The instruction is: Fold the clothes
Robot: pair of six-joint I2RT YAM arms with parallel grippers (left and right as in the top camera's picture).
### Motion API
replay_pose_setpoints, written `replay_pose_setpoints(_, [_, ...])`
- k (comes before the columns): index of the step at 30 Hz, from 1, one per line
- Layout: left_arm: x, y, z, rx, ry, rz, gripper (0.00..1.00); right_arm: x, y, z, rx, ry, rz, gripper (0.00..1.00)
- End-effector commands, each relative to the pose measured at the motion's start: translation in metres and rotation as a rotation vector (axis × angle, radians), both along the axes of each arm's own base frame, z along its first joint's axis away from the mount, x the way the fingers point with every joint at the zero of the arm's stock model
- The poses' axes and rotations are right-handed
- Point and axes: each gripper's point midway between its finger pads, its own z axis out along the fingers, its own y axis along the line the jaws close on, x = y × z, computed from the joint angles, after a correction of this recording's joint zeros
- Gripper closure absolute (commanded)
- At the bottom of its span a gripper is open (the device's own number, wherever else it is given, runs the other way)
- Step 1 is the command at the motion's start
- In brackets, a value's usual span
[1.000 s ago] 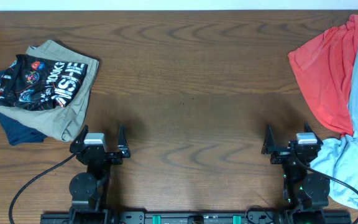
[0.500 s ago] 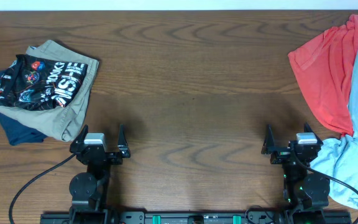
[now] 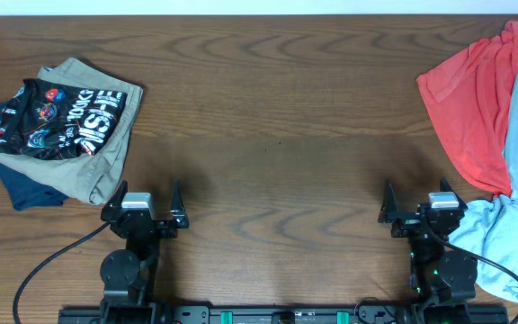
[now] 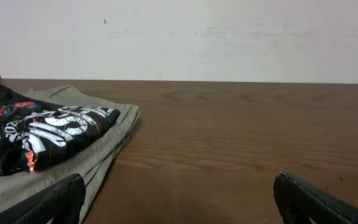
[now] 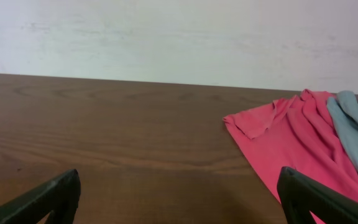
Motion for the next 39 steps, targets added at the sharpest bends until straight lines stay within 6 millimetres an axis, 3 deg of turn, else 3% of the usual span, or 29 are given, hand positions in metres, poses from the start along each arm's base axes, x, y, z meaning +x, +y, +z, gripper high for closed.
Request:
replay_pose_setpoints(1, [-0.001,0.004,-0.015,0.013,0.048,0.018,0.02,0.000,0.004,0.000,-0.011,0.000,0.018,0.01])
replay_pose_setpoints(11, [-0.001,0.004,-0.014,-0.018,0.046,0.021,0.02,-0.001,0.009,0.003,0.000,-0.014,0.047,0.01])
replay_pose_setpoints(20, [-0.002,-0.003,0.007,-0.067,0.048,-0.011,0.02,-0.002,0.013,0.001,0.078,0.025,0.068,0.01])
replay_pose_setpoints(31, [-0.001,-0.024,0.019,-0.133,0.381,-0.106,0.02,-0.007,0.013,0.023,0.067,0.195,0.064,0.01])
replay_pose_setpoints(36, [-0.003,-0.027,0.026,-0.141,0.568,-0.111,0.02,0.002,0.012,0.017,0.054,0.345,0.044,0.01])
replay_pose_setpoints(39, [-0.007,-0.027,0.030,-0.143,0.680,-0.102,0.02,0.009,0.008,0.003,0.036,0.487,0.013,0.01])
